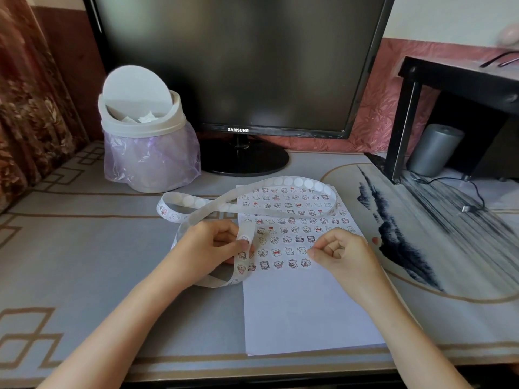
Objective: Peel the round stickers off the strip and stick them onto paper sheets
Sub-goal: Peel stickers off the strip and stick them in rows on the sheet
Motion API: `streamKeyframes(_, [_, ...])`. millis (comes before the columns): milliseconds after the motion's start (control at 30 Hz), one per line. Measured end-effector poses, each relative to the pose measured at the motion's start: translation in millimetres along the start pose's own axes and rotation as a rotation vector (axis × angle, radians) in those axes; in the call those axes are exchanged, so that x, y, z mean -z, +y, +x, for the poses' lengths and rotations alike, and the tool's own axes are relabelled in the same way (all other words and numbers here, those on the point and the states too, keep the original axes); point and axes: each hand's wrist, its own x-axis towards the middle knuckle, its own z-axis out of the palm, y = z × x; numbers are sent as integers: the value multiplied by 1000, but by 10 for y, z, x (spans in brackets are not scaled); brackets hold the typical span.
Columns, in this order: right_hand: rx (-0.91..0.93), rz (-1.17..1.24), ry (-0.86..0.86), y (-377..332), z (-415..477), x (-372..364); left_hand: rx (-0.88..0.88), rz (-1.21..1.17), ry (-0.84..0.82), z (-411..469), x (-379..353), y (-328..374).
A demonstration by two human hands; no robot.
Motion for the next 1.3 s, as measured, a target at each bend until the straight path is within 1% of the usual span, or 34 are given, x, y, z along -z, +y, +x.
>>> streamKeyframes(100, [-17,74,-46,-14,-24,15,-2,3,0,12,0,-12])
streamKeyframes(267, [13,-2,-97,-6,-42,34,8,-28,-9,11,5,-4])
streamKeyframes(400, [-6,21,-144,-11,-12,73,16,-66,-20,-8,16,34])
streamKeyframes(467, [0,42,-133,-60,-4,84,10,-120,-12,-22,20,64])
streamKeyframes(633, [177,205,-127,-373,-9,9,43,-315,61,-28,63,208])
streamKeyframes(733, [289,245,-118,-530,2,-74,33,-326,72,-23,86,337])
streamKeyframes(800, [325,293,-105,-592,35,-129,1,-320,105,13,79,388])
streamKeyframes(967, [279,413,-109,-614,195,-238,-34,-315,160,160,-116,370])
streamKeyframes(1133, [269,388,-81,-502,270,-251,-63,-293,199,225,-297,259])
streamKeyframes(1300, [259,401,-96,-460,289,-283,-126,-312,178,209,-299,207])
